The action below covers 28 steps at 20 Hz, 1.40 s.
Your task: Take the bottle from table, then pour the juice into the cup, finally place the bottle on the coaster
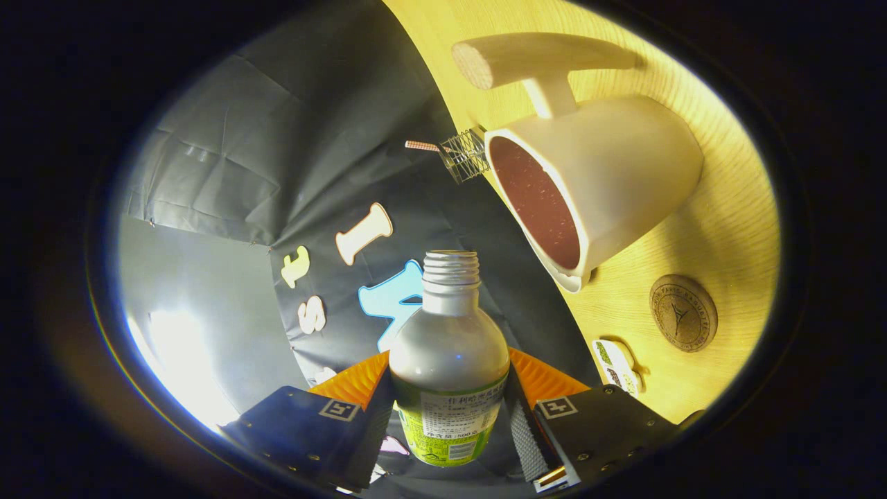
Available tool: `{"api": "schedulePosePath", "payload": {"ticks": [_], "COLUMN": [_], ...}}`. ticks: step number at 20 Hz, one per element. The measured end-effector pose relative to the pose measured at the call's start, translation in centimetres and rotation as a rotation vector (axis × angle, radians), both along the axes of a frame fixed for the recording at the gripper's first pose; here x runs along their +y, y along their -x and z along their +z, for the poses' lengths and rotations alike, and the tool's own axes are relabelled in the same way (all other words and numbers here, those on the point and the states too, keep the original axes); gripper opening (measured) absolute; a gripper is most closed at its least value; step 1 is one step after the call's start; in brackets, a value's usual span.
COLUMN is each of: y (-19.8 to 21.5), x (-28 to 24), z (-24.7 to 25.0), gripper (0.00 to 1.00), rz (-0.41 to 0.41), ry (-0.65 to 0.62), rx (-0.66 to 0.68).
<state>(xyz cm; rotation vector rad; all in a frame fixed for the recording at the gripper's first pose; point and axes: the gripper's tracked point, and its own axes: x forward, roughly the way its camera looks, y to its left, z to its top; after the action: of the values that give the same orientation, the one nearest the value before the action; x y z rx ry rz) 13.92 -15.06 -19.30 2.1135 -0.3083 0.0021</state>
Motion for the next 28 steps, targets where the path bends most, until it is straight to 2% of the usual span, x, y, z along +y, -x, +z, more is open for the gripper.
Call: {"api": "schedulePosePath", "payload": {"ticks": [9,18,23,28], "y": [0.0,0.5,0.5,0.2], "x": [0.4,0.8,1.3,1.5], "z": [-0.4,-2.2,-3.5,-2.4], "gripper": [0.78,0.78,0.78,0.78], "rz": [0.015,0.049,0.068,0.082], "ry": [0.045,0.258,0.469,0.776], "rx": [0.017,0.097,0.189,0.293]}}
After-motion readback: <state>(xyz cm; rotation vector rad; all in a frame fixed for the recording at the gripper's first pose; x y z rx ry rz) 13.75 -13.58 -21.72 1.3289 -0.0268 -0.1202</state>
